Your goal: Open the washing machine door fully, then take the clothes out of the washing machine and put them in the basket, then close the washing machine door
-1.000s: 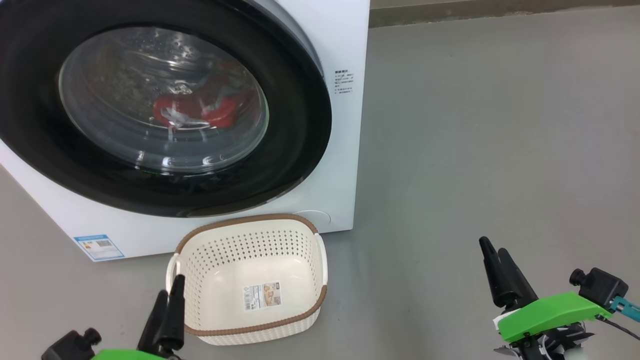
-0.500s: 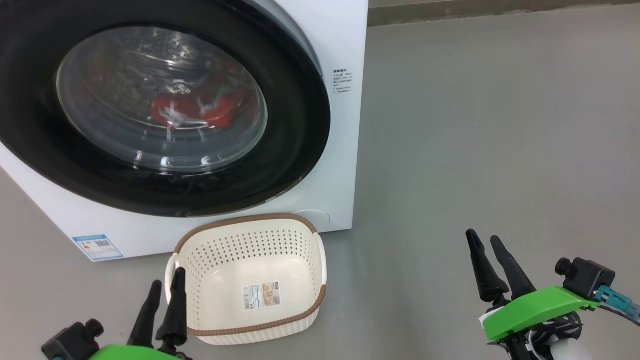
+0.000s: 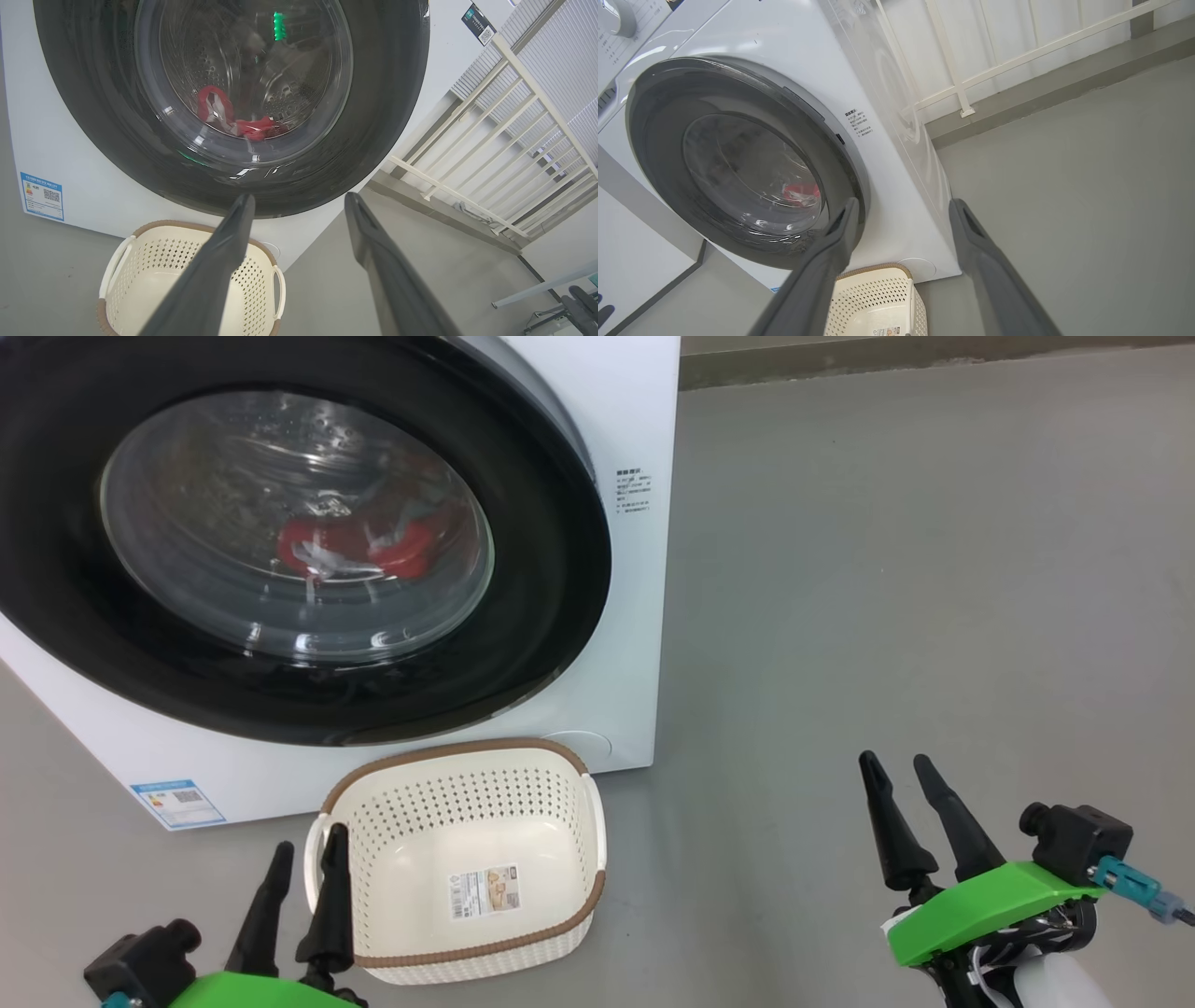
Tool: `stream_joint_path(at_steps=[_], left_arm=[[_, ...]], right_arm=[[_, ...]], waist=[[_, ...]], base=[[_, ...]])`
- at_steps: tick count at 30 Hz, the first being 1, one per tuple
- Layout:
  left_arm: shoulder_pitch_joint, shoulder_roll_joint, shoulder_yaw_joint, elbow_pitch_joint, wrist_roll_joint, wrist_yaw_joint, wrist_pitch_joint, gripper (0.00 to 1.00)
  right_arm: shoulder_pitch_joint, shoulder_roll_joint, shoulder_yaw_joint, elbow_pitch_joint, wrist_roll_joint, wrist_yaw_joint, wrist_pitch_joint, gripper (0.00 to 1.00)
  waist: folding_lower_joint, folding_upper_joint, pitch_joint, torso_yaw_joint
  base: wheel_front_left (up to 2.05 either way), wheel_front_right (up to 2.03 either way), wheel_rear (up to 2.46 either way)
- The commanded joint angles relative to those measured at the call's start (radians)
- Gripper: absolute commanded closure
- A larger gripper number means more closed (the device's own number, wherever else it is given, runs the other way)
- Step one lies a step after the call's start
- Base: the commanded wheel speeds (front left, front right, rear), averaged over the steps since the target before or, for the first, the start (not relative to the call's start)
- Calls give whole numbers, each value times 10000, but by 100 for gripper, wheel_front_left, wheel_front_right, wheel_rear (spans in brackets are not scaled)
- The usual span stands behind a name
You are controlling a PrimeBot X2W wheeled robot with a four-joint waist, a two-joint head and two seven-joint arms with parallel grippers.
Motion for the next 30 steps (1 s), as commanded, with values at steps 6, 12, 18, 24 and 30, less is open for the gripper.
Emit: stream_joint_path(at_steps=[6,12,18,24,30], left_arm=[[-496,195,226,-375,903,60,-282,0],[-554,208,201,-444,1592,86,-458,0],[-570,221,174,-477,2218,133,-635,0],[-600,234,175,-468,2845,156,-813,0],[-620,247,200,-483,3444,176,-989,0]], right_arm=[[-568,-108,414,-242,-863,-5,-300,0],[-663,-120,503,-218,-1556,-6,-475,0],[-674,-131,535,-228,-2300,-6,-652,0],[-714,-144,581,-193,-3021,-7,-829,0],[-768,-158,672,-184,-3737,-7,-1006,0]], waist=[[-1,0,7,-40],[-1,0,-23,-44],[-1,0,-69,-29],[-1,0,-99,-34],[-1,0,-122,-72]], base=[[0,0,0],[0,0,0],[0,0,0],[0,0,0],[0,0,0]])
